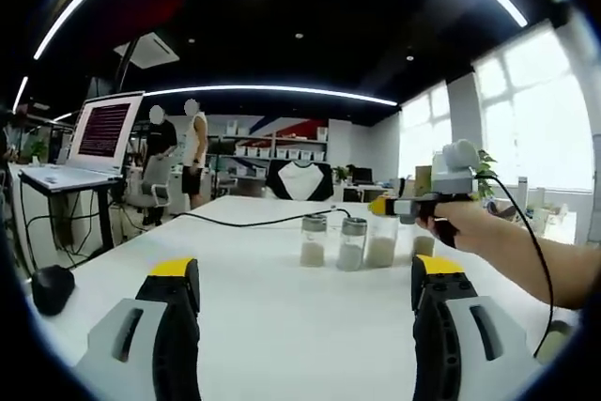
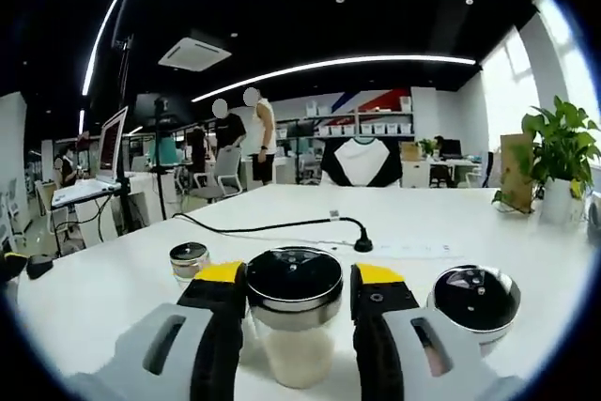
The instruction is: Rotate the seasoning bottle until the label or dispensing opening points toward the visible target arrow and the bottle remains upright within the marked orientation range
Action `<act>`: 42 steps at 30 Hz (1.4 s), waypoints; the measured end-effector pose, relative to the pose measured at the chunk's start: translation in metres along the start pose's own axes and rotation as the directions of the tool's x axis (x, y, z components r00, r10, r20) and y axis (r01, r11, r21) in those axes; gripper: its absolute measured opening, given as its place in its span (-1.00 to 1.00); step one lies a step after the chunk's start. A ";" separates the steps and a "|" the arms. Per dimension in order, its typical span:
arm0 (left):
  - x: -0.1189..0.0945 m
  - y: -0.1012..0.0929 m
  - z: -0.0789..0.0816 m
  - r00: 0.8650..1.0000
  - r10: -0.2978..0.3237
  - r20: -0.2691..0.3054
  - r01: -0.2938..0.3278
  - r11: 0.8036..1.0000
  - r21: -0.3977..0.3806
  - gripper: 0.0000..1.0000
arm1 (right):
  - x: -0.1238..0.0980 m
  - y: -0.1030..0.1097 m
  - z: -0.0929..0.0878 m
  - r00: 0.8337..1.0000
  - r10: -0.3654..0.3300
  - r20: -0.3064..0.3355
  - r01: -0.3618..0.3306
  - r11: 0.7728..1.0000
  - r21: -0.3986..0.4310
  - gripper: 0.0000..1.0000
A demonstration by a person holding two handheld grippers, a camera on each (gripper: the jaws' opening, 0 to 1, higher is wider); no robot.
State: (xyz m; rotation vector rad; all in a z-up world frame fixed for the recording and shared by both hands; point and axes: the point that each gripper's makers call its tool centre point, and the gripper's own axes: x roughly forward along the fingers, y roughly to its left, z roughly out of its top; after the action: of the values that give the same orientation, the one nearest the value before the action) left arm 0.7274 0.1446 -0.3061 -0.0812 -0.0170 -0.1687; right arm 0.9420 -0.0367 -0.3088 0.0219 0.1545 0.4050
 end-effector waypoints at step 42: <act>-0.001 -0.004 0.004 1.000 -0.018 0.016 0.018 1.000 -0.010 0.93 | -0.015 0.000 0.025 0.993 0.044 0.105 -0.037 0.997 -0.067 -0.23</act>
State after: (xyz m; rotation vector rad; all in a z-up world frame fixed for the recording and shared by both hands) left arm 0.7259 0.1407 -0.3017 -0.0921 -0.0331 -0.1860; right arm 0.9317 -0.0423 -0.2823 -0.0179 0.0356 0.4484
